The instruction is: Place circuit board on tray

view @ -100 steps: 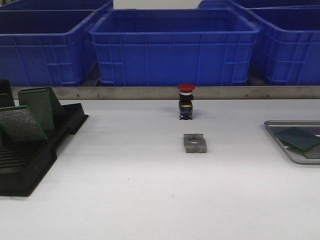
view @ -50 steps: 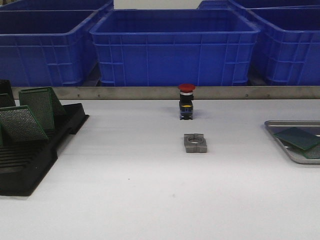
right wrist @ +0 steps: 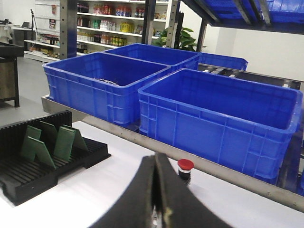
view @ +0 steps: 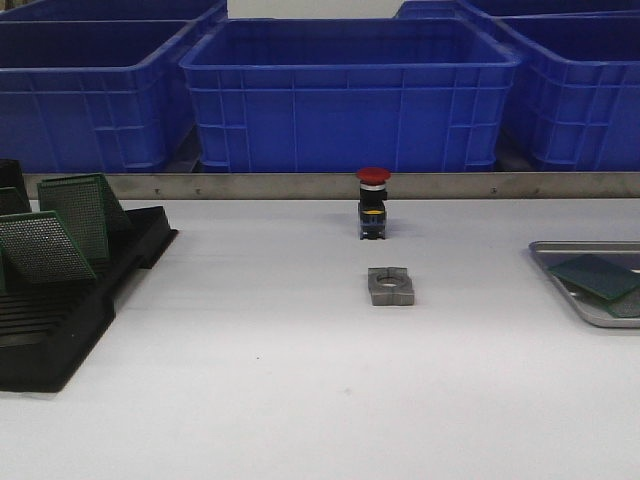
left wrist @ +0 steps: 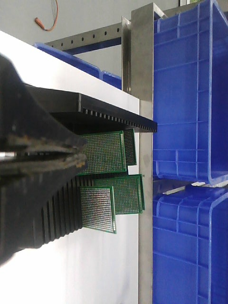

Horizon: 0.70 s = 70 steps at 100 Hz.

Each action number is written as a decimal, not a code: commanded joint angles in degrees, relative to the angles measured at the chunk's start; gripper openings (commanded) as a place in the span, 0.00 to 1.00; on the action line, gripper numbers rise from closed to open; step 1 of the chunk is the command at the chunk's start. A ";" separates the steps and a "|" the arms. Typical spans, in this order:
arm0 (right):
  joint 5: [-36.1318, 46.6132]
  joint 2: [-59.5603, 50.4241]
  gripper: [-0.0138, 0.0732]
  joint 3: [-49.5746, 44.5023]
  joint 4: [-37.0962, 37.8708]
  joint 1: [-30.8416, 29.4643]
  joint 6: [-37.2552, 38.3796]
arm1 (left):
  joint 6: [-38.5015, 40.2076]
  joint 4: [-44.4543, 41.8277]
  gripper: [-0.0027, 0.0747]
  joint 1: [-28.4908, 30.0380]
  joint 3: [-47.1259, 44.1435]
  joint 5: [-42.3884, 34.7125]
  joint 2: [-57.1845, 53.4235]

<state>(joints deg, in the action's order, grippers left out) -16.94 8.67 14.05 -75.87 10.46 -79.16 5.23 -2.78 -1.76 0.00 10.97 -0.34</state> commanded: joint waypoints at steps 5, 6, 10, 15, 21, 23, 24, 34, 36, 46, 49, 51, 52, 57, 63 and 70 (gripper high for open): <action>8.93 0.39 0.09 0.83 -1.33 0.07 -0.39 | 0.32 0.02 0.01 0.07 -2.82 -4.67 -1.69; 9.83 0.39 0.09 0.75 -0.65 0.07 -0.27 | 0.32 0.02 0.01 0.07 -2.82 -4.67 -1.69; 11.50 0.39 0.09 0.69 2.30 -0.22 1.14 | 0.32 0.02 0.01 0.07 -2.82 -4.67 -1.69; 13.74 0.39 0.09 0.71 8.72 -0.62 6.10 | 0.32 0.02 0.01 0.07 -2.82 -4.67 -1.69; 15.62 0.39 0.09 0.71 20.76 -1.11 17.21 | 0.32 0.02 0.01 0.07 -2.82 -4.67 -1.69; 16.17 0.39 0.09 0.68 25.83 -1.29 20.14 | 0.32 0.02 0.01 0.07 -2.82 -4.67 -1.69; 16.34 0.39 0.09 0.62 27.65 -1.45 23.06 | 0.32 0.02 0.01 0.07 -2.82 -4.67 -1.69; 18.08 0.39 0.09 0.47 55.87 -3.38 46.05 | 0.32 0.02 0.01 0.07 -2.82 -4.67 -1.69; 18.22 0.39 0.09 0.43 59.14 -4.06 51.37 | 0.32 0.02 0.01 0.07 -2.82 -4.67 -1.69; 18.78 0.39 0.09 -0.76 77.76 -7.95 72.47 | 0.32 0.02 0.01 0.07 -2.82 -4.67 -1.69; 19.10 0.39 0.09 -1.41 80.90 -9.13 77.76 | 0.32 0.02 0.01 0.07 -2.82 -4.67 -1.69; 19.53 0.39 0.09 -2.01 82.72 -10.00 79.47 | 0.32 0.02 0.01 0.07 -2.82 -4.67 -1.69; 19.71 0.39 0.09 -2.25 83.25 -10.56 80.98 | 0.32 0.02 0.01 0.07 -2.82 -4.67 -1.69; 21.38 0.39 0.09 -4.07 85.69 -12.27 84.80 | 0.32 0.02 0.01 0.07 -2.82 -4.67 -1.69; 23.80 0.08 0.09 -6.97 86.17 -13.48 86.86 | 0.32 0.02 0.01 0.07 -2.82 -4.67 -1.69; 26.40 -1.55 0.09 -11.08 86.17 -13.67 87.24 | 0.32 0.02 0.01 0.07 -2.82 -4.67 -1.69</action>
<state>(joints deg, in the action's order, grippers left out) 1.60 8.25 5.79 7.85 -2.45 4.84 5.23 -2.78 -1.76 0.00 10.97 -0.34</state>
